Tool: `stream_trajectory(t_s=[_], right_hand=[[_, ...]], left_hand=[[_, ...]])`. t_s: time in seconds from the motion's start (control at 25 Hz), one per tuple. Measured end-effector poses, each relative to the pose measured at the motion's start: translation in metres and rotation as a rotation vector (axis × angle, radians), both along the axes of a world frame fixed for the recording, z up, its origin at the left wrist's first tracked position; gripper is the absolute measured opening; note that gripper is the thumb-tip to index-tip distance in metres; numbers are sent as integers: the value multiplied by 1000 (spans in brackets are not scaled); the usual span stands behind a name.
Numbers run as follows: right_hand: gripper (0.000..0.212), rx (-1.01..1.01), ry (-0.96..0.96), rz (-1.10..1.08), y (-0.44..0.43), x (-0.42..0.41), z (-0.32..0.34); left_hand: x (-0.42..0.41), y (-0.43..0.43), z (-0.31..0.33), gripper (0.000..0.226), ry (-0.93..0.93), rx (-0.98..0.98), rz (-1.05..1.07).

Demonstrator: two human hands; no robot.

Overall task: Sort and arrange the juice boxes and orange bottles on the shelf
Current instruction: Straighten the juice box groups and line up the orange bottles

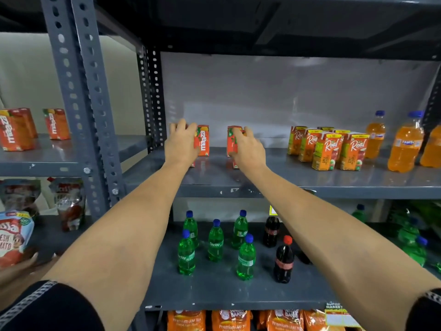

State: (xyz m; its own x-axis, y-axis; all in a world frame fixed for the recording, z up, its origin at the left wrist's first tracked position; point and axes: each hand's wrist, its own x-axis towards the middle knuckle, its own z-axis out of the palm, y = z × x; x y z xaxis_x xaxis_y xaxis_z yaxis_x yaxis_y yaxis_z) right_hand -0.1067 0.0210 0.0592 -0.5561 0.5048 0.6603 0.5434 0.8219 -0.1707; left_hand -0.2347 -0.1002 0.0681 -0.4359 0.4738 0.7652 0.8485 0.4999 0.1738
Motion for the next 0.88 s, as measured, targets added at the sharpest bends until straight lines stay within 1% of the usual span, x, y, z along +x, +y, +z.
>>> stream_trajectory(t_s=[0.16, 0.28, 0.44, 0.64, 0.88], right_hand=[[60, 6, -26, -3, 19, -3, 3], [55, 11, -46, 21, 21, -9, 5], [52, 7, -42, 57, 23, -21, 3], [55, 13, -49, 46, 25, -26, 2], [55, 29, -50, 21, 22, -27, 0]], left_hand=[[11, 25, 2, 46, -49, 21, -49], [14, 37, 3, 44, -51, -8, -29], [6, 42, 1, 46, -91, 33, -13], [2, 43, -1, 47, -69, 32, -60], [3, 41, -2, 46, -75, 60, -48]])
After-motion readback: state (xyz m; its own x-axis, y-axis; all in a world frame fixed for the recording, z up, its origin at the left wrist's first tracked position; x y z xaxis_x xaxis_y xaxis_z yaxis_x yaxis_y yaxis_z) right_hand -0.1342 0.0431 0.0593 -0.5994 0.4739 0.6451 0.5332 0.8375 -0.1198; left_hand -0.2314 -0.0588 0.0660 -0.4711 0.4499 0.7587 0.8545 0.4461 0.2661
